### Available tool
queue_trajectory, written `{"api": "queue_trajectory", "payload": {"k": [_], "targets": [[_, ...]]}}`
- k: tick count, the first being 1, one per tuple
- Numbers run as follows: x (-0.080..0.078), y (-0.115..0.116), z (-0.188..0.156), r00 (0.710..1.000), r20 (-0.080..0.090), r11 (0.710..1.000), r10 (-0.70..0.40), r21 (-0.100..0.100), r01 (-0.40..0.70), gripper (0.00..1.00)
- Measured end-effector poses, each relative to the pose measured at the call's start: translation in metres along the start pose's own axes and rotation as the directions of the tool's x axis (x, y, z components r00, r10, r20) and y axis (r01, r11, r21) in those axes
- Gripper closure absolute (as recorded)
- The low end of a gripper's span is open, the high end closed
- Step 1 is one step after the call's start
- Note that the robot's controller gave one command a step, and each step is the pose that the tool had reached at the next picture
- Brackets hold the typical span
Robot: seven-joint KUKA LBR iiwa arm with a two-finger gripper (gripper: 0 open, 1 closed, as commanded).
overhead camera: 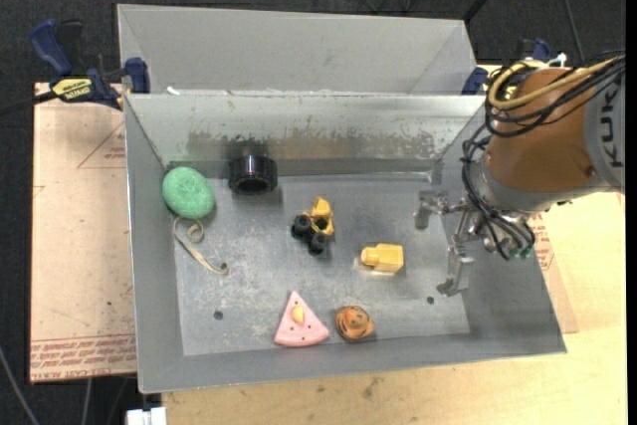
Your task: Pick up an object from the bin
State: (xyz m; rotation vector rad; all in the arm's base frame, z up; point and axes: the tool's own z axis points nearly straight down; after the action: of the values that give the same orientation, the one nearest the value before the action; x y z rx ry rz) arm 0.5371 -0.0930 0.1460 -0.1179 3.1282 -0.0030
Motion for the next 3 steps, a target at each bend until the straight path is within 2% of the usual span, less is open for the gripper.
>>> {"api": "queue_trajectory", "payload": {"k": [1, 2, 3], "targets": [[0.016, 0.014, 0.039, 0.984, -0.010, 0.984, -0.179, -0.008, 0.179, 0.00], [-0.027, 0.033, 0.067, 0.974, -0.006, 0.974, -0.225, -0.003, 0.225, 0.00], [0.011, 0.059, 0.076, 0.984, -0.010, 0.984, -0.180, -0.006, 0.180, 1.00]]}}
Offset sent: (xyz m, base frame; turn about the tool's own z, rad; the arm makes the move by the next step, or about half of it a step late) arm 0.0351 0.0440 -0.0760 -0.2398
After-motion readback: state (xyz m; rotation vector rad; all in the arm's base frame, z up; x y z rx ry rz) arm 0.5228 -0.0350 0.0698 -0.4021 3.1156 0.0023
